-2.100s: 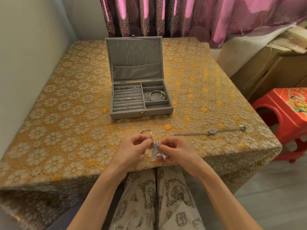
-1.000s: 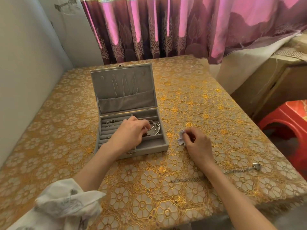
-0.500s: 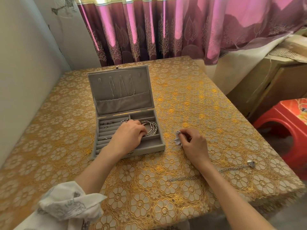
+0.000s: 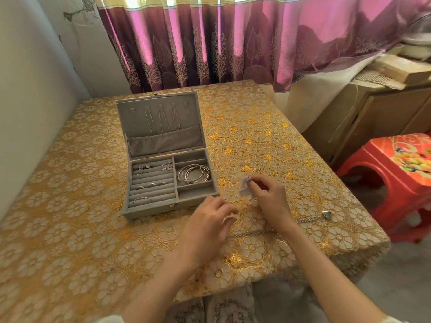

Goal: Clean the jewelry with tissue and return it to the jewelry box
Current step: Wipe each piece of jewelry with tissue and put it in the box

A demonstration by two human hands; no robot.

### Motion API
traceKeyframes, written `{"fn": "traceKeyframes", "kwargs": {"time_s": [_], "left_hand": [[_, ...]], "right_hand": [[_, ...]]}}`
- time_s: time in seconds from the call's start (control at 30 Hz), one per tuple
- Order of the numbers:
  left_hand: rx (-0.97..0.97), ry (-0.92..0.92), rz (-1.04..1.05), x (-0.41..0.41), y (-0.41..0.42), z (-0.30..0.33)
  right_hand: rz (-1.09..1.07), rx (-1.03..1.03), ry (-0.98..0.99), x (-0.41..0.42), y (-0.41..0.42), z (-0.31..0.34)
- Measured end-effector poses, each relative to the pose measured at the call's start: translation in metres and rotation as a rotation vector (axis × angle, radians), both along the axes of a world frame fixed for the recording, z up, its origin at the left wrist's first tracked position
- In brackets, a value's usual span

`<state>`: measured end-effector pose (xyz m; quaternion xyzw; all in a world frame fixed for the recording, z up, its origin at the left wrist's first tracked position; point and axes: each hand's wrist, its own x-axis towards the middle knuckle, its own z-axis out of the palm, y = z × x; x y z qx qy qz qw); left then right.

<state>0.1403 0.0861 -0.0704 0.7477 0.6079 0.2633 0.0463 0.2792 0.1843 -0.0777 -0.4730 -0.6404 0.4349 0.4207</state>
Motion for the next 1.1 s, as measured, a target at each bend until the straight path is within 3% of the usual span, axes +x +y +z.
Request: {"fn": "traceKeyframes", "kwargs": {"time_s": [0.33, 0.53, 0.7, 0.93, 1.1], "left_hand": [[-0.235, -0.141, 0.155, 0.015, -0.016, -0.014], [-0.444, -0.111, 0.159, 0.017, -0.012, 0.0], [-0.442, -0.409, 0.131, 0.01, -0.02, 0.01], [-0.322, -0.591, 0.146, -0.008, -0.03, 0.034], [-0.306, -1.062, 0.161, -0.018, -0.046, 0.046]], "right_hand": [[0.133, 0.025, -0.175, 0.034, -0.056, -0.007], [0.168, -0.033, -0.183, 0.037, -0.064, -0.005], [0.219, -0.089, -0.151, 0.032, -0.071, 0.004], [0.312, -0.169, -0.004, 0.014, -0.082, 0.02], [0.352, -0.199, 0.127, -0.002, -0.09, 0.035]]}}
